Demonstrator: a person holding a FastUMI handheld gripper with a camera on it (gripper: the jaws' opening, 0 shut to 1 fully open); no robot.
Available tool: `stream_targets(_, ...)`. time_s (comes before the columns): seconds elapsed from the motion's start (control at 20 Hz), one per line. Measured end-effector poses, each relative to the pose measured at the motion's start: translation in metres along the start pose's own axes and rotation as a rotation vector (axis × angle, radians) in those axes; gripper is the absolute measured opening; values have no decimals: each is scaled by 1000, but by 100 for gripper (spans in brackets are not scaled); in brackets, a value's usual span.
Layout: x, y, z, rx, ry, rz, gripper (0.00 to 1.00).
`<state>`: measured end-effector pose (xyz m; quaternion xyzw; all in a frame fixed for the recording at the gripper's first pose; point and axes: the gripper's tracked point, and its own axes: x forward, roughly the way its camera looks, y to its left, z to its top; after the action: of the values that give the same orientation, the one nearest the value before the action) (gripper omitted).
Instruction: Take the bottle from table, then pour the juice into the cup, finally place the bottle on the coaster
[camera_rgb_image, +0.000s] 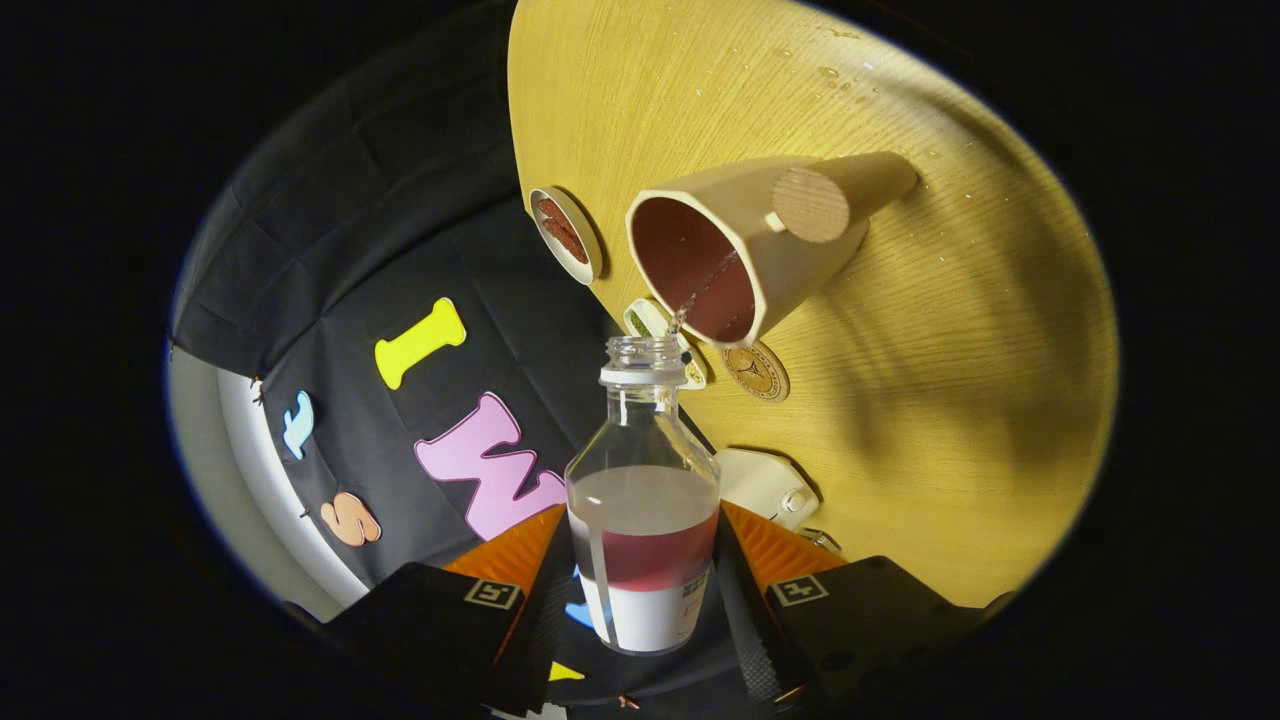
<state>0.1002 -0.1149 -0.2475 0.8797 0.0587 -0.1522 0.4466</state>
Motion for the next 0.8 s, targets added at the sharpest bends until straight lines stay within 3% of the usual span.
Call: stream_targets(0.8,-4,10,9,80,0,6,75)
